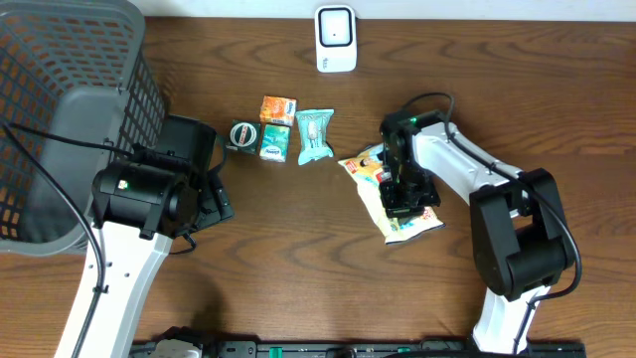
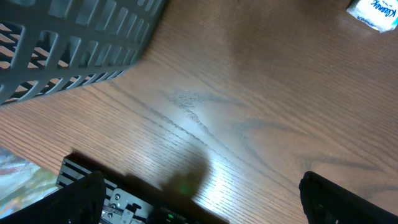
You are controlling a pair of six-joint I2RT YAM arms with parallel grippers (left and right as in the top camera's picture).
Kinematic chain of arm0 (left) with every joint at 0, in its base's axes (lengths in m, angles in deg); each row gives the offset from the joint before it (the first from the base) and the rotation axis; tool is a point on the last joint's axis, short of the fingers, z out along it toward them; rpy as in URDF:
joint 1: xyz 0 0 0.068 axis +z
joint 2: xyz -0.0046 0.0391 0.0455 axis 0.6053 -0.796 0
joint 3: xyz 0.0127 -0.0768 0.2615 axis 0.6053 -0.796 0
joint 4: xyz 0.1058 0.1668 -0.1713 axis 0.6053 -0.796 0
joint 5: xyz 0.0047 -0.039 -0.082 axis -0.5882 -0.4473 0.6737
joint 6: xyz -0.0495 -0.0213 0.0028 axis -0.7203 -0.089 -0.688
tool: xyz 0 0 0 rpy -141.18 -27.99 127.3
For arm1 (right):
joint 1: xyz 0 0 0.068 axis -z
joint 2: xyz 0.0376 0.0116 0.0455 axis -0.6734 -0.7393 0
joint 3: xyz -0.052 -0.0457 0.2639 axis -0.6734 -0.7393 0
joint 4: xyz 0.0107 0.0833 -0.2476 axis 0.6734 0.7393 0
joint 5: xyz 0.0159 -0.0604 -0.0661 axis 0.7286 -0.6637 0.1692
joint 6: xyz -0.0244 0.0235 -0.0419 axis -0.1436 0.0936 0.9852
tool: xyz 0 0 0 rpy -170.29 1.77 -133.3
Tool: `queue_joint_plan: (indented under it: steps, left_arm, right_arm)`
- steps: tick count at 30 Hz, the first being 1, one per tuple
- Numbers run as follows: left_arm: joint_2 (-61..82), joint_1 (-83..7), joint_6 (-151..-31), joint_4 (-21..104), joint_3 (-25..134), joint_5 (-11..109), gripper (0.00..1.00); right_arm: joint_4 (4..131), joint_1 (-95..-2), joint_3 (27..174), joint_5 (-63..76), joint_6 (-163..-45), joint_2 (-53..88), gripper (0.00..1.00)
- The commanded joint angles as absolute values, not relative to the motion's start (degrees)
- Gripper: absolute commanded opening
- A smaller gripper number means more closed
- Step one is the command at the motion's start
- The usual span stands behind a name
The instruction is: Scan the item barcode
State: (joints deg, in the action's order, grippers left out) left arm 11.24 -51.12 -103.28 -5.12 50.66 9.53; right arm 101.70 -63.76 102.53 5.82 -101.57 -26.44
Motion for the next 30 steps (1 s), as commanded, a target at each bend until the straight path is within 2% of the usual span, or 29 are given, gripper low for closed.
queue_joint_plan:
  steps: [1, 4, 8, 13, 15, 22, 26, 30]
  left_arm:
    - [11.4, -50.8, -104.0, -5.3, 50.7, 9.8, 0.98]
    - [11.4, -50.8, -104.0, -5.3, 50.7, 9.8, 0.98]
    - [11.4, -50.8, -104.0, -5.3, 50.7, 9.8, 0.98]
    - [11.4, -50.8, -104.0, -5.3, 50.7, 9.8, 0.98]
    - [11.4, -50.8, -104.0, -5.3, 50.7, 9.8, 0.98]
    - [11.4, -50.8, -104.0, -5.3, 50.7, 9.8, 0.98]
    - [11.4, -50.8, -104.0, -5.3, 50.7, 9.8, 0.98]
    - [11.4, -50.8, -104.0, -5.3, 50.7, 9.8, 0.98]
  right_arm:
    - [101.5, -64.1, 104.8, 8.0, -103.3, -26.4, 0.02]
    - [104.0, -64.0, 110.6, 8.2, -102.7, -26.4, 0.02]
    - [105.7, -63.9, 118.8, 7.3, -101.8, -26.4, 0.08]
    - [102.2, -63.9, 122.7, 2.3, -101.8, -26.4, 0.25]
    - [101.2, -63.9, 122.2, 0.7, -102.0, -26.5, 0.28]
    - [95.8, -64.9, 114.6, 0.5, -104.0, -26.6, 0.22]
    - [88.0, -66.0, 107.1, 2.2, -104.2, -26.6, 0.22]
    - [81.8, -66.8, 103.0, 6.0, -106.2, -26.6, 0.15]
